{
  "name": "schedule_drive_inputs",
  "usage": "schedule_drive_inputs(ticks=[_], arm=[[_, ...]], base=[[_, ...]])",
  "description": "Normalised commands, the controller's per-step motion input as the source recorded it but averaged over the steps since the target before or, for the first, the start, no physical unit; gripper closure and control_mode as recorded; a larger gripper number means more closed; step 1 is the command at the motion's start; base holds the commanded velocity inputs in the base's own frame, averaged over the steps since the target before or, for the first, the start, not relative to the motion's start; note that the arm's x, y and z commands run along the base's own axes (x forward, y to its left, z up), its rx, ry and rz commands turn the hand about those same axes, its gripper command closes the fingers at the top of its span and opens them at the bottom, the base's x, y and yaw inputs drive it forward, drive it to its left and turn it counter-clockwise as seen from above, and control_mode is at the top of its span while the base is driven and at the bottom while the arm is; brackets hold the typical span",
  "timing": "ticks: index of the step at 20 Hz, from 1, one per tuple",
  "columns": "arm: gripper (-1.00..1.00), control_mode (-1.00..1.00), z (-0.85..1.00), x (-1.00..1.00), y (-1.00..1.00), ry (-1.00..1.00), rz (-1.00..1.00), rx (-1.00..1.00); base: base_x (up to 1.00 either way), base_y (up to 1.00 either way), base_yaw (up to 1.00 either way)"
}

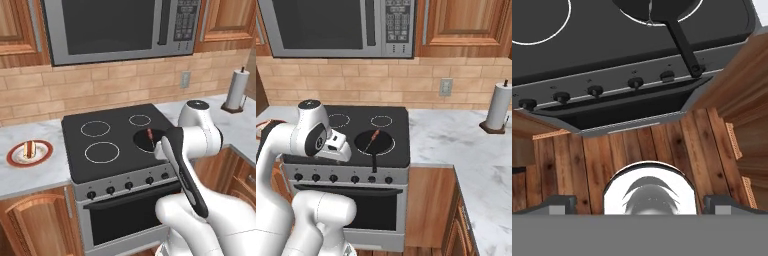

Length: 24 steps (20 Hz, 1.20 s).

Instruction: Place the cold items (carrot and mushroom) from the fridge in one tupperware on the dining counter. Place the warm items (kebab skewer and hot dog) in the stove area in another tupperware.

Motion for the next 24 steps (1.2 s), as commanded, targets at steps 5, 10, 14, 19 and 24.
schedule_drive_inputs(ticks=[5,10,14,19,24], arm=[[-1.0,1.0,0.0,0.0,0.0,0.0,0.0,0.0],[-1.0,1.0,0.0,0.0,0.0,0.0,0.0,0.0],[-1.0,1.0,0.0,0.0,0.0,0.0,0.0,0.0],[-1.0,-1.0,0.05,0.62,0.2,0.01,0.0,-0.01],[-1.0,-1.0,0.05,1.0,0.13,0.01,0.05,-0.04]], base=[[0.1,-0.14,-0.27],[0.06,0.07,-0.18],[0.08,0.01,-0.01],[0.06,0.02,0.0],[0.0,0.0,0.0]])
